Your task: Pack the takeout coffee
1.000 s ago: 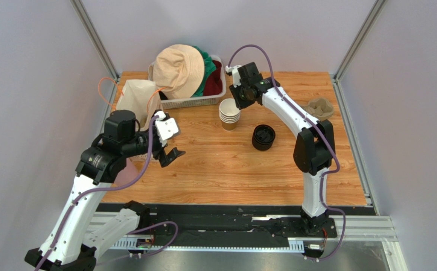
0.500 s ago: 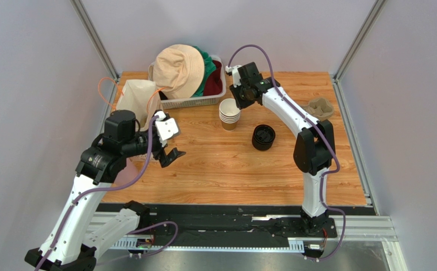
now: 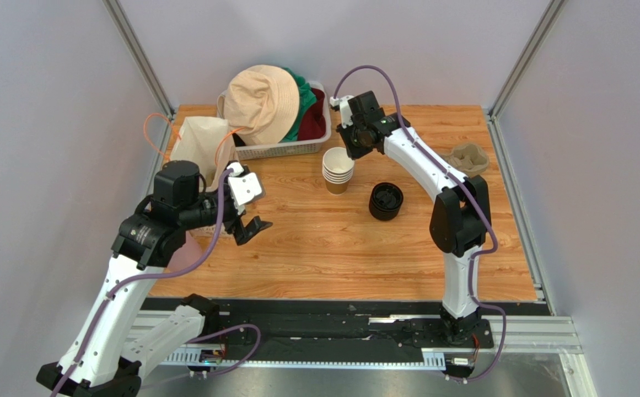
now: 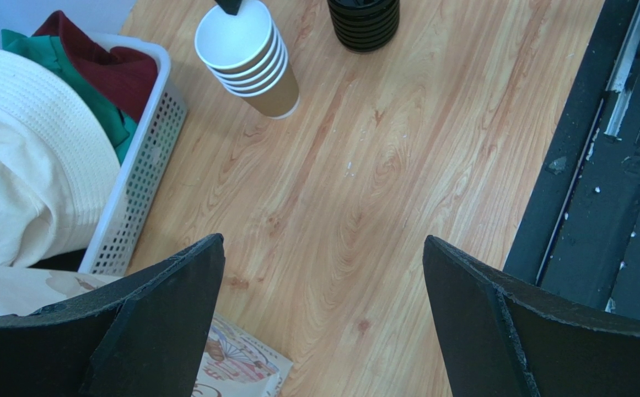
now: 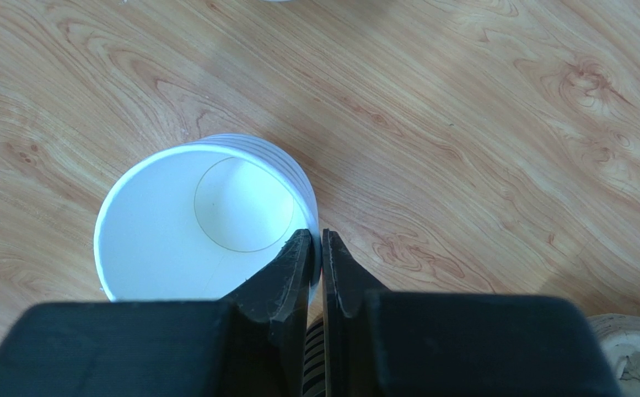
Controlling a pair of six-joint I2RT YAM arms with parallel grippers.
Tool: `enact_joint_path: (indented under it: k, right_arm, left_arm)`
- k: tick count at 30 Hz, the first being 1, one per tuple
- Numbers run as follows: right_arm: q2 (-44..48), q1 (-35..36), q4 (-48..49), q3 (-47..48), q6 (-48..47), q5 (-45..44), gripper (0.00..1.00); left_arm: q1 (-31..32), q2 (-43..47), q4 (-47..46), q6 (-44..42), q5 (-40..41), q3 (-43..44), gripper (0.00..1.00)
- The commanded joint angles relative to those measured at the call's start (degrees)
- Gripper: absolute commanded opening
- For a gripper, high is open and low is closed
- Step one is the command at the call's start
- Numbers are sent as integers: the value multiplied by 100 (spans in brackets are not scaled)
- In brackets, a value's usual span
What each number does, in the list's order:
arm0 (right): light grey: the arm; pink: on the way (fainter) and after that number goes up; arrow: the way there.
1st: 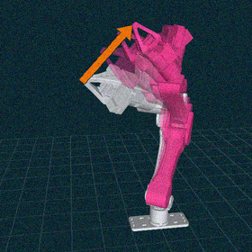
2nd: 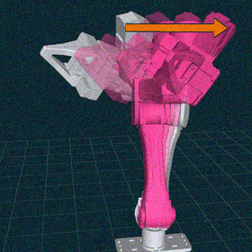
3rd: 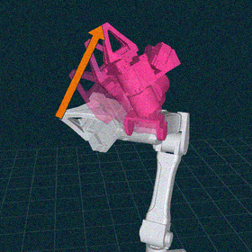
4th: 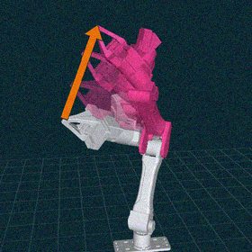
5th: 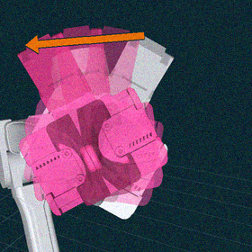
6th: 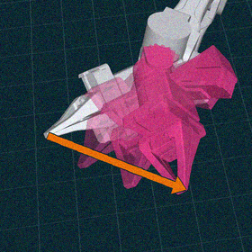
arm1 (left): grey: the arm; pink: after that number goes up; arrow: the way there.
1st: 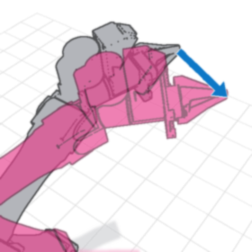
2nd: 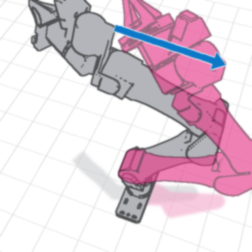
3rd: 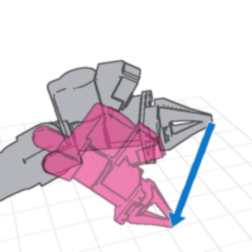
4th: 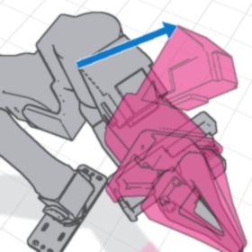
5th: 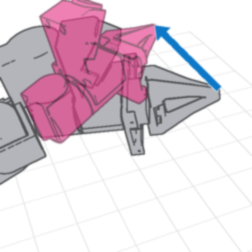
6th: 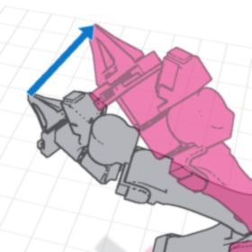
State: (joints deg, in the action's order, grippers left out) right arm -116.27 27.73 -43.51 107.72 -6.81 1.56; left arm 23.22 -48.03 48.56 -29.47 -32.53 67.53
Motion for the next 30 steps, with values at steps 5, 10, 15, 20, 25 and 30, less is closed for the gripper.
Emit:
enact_joint_path:
  k: [5,10,15,20,25,30]
  right_arm:
    - [333,172,176,135,-189,-147,8]
    - [473,251,176,153,-233,-437,4]
    - [631,260,185,161,-198,-393,2]
    - [676,251,193,170,-198,-385,0]
    - [693,251,202,170,-163,-403,0]
    - [1114,242,193,293,-207,-235,0]
  left_arm:
    - [-2,-40,-171,65,-139,-20,98]
    - [-2,-40,-171,65,-139,-38,98]
    - [-2,-66,-188,65,-130,-38,98]
    - [-2,-101,-180,65,-139,-38,98]
    - [-2,-92,-188,73,-130,-29,98]
    - [-2,-101,-189,91,-122,-29,98]
